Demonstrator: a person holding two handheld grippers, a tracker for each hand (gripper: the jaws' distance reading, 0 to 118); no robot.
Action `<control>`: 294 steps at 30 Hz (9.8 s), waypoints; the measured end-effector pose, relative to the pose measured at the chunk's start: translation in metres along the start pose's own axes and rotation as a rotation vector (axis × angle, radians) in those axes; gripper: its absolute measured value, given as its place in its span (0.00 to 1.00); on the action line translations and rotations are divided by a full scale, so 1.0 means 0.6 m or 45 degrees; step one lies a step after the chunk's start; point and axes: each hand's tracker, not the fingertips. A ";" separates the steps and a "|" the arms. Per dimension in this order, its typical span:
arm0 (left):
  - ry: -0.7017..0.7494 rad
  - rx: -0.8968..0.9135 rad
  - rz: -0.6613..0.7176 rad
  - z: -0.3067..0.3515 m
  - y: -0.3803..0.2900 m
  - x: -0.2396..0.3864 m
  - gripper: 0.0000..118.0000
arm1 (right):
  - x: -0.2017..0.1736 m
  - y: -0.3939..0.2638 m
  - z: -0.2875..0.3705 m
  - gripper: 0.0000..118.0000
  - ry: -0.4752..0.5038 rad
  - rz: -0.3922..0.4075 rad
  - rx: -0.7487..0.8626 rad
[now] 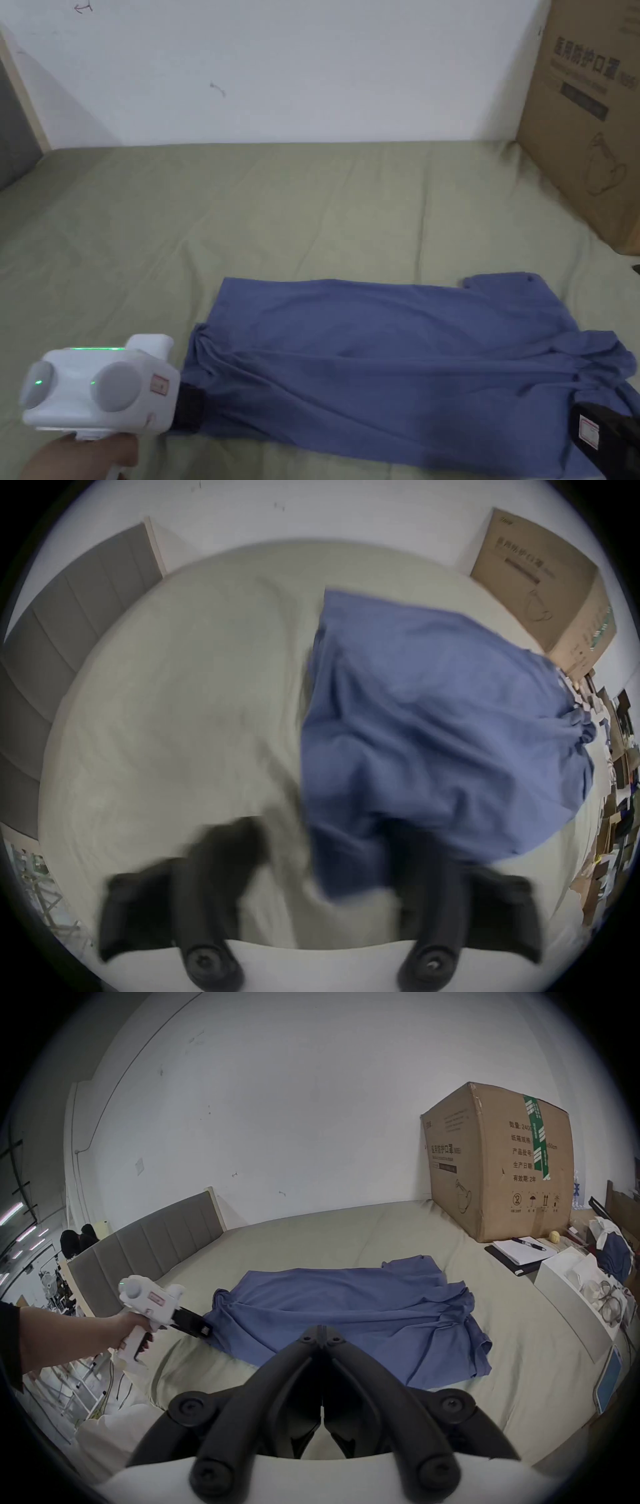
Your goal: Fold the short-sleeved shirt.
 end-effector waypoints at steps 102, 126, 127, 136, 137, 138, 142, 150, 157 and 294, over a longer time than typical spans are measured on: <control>-0.108 -0.078 -0.136 -0.078 0.096 -0.006 0.00 | 0.007 0.016 -0.087 0.00 0.173 -0.070 -0.388; -0.211 0.296 -0.049 0.046 0.021 0.001 0.00 | 0.196 0.114 -0.490 0.11 -0.352 -0.191 -0.988; -0.222 0.282 -0.034 0.045 0.022 -0.007 0.00 | 0.193 0.118 -0.483 0.05 -0.353 -0.091 -0.967; -0.216 0.287 0.051 0.072 0.033 -0.012 0.00 | 0.245 0.195 -0.364 0.05 -0.182 -0.301 -0.604; -0.220 0.301 0.067 0.073 0.043 -0.014 0.00 | 0.254 0.204 -0.361 0.05 -0.169 -0.327 -0.575; -0.222 0.317 0.080 0.073 0.053 -0.014 0.00 | 0.239 0.209 -0.343 0.05 -0.159 -0.308 -0.527; -0.224 0.370 0.105 0.062 0.103 -0.016 0.00 | 0.215 0.235 -0.338 0.05 -0.236 -0.233 -0.398; -0.202 0.420 0.093 0.079 0.124 0.002 0.00 | 0.196 0.242 -0.325 0.05 -0.289 -0.263 -0.302; -0.354 0.202 0.136 0.103 -0.038 -0.036 0.00 | 0.221 0.067 -0.166 0.05 -0.269 -0.361 -0.467; -0.369 -0.278 -0.216 0.016 -0.038 0.283 0.00 | -0.054 -0.021 0.035 0.00 0.190 -0.217 -0.241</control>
